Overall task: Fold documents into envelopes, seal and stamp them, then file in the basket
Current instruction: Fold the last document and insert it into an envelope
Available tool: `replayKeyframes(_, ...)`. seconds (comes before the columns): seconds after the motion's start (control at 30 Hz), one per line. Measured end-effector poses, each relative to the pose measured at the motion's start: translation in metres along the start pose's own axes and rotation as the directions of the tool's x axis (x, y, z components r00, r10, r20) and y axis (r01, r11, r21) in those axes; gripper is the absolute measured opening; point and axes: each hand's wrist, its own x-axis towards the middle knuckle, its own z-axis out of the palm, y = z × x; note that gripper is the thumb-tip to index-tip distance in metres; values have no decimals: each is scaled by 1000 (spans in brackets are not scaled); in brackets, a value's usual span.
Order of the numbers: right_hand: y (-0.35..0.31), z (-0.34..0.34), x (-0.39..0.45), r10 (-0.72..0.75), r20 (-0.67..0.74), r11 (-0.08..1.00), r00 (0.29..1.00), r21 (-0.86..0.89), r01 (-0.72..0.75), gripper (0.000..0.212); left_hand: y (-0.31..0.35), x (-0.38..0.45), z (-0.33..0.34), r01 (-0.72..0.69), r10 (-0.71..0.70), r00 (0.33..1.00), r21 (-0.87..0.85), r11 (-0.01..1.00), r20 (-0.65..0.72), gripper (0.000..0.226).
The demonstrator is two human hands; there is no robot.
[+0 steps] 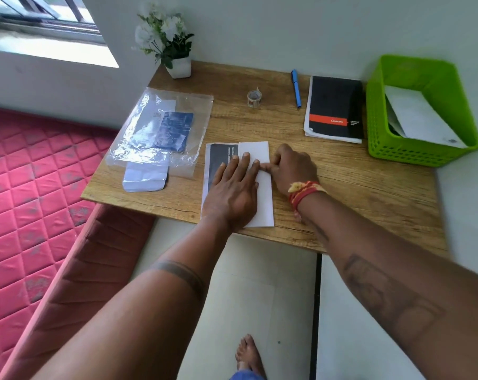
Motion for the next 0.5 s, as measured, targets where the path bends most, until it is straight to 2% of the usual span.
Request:
replayKeyframes(0.33, -18, -17, 52, 189, 93, 981, 977, -56, -185, 50, 1, 0, 0, -6, 5, 1000, 29, 1000, 11, 57)
replayKeyframes(0.5, -22, -16, 51, 221, 65, 974, 973, -59, -217, 52, 2, 0, -3, 5, -5, 1000, 22, 1000, 11, 57)
